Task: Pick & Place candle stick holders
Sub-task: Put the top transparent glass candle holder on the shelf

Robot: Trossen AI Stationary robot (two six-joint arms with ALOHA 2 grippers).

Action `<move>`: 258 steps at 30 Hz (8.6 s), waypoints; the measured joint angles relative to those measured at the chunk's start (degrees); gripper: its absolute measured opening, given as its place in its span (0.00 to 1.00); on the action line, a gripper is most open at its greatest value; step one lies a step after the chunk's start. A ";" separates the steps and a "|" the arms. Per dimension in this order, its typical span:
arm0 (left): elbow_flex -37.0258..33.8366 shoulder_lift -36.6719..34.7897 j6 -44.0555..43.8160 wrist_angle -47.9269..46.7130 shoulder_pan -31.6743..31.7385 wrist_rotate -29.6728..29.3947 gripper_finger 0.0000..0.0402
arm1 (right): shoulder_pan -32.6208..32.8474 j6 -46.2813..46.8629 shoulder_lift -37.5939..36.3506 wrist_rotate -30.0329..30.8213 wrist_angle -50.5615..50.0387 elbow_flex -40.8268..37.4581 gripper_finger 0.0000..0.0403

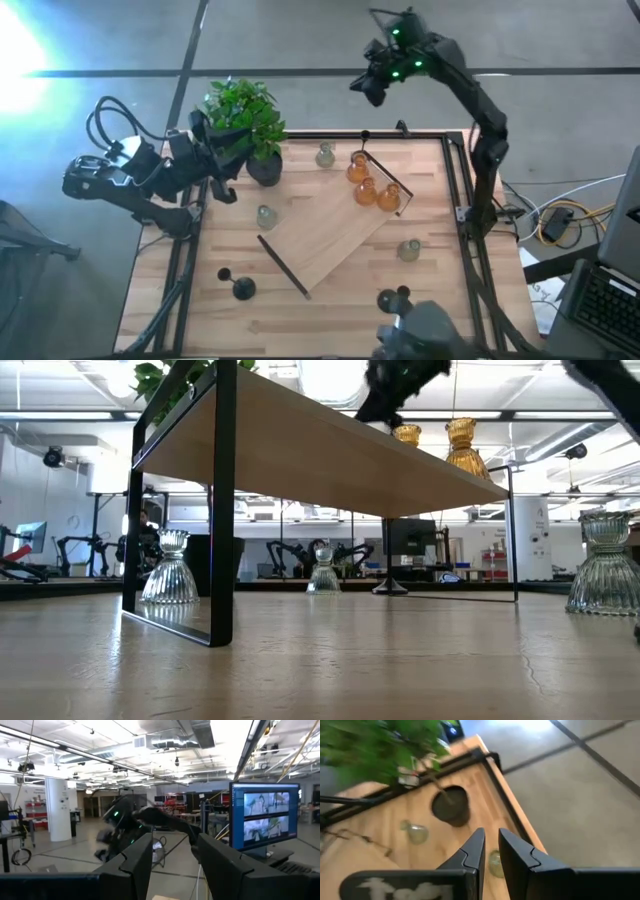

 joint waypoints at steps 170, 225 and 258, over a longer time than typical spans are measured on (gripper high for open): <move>2.01 18.03 28.25 -1.55 0.64 -21.95 0.41 | 36.51 20.43 -17.03 35.54 -2.47 0.01 0.05; 15.08 28.61 28.30 -7.08 4.93 -7.24 0.41 | 39.36 22.48 -12.17 26.63 5.78 -0.32 0.05; 17.81 29.88 22.26 -17.68 6.19 -12.86 0.69 | 40.30 21.69 -12.20 25.78 7.12 -0.54 0.05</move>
